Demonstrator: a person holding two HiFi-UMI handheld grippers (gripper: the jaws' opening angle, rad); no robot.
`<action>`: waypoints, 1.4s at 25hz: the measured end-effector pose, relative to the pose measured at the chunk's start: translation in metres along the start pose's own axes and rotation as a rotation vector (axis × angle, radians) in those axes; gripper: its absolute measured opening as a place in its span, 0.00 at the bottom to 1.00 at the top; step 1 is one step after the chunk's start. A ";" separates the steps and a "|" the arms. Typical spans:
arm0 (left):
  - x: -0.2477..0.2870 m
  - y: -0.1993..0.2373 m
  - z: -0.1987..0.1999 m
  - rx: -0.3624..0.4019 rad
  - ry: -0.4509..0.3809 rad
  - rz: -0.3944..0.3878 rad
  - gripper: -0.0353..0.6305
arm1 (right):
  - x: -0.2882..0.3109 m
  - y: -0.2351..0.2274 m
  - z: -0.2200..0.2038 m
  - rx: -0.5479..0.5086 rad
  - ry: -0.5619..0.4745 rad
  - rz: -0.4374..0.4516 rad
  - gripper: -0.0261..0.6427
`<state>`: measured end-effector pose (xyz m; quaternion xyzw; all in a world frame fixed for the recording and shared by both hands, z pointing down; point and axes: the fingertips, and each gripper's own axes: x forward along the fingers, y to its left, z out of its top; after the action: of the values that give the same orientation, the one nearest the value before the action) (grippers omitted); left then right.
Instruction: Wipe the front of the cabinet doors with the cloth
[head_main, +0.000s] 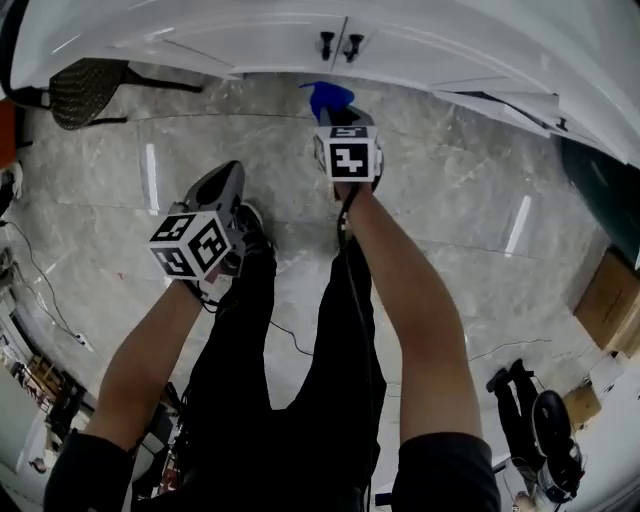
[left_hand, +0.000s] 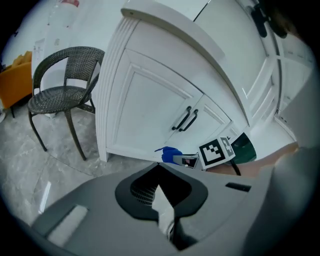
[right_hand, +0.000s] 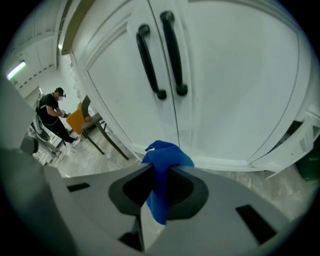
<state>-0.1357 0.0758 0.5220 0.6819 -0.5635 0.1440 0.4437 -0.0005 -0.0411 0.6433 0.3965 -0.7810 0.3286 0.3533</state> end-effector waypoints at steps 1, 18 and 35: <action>-0.004 -0.009 0.009 0.025 -0.010 -0.011 0.05 | -0.018 0.002 0.006 -0.006 -0.015 0.013 0.12; -0.241 -0.147 0.204 0.539 -0.322 -0.122 0.05 | -0.359 0.106 0.098 -0.090 -0.321 0.172 0.12; -0.454 -0.244 0.284 0.320 -0.656 -0.241 0.05 | -0.621 0.271 0.251 -0.362 -0.762 0.128 0.12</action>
<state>-0.1506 0.1413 -0.0624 0.8137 -0.5617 -0.0491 0.1414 -0.0343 0.1273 -0.0587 0.3717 -0.9239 0.0375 0.0822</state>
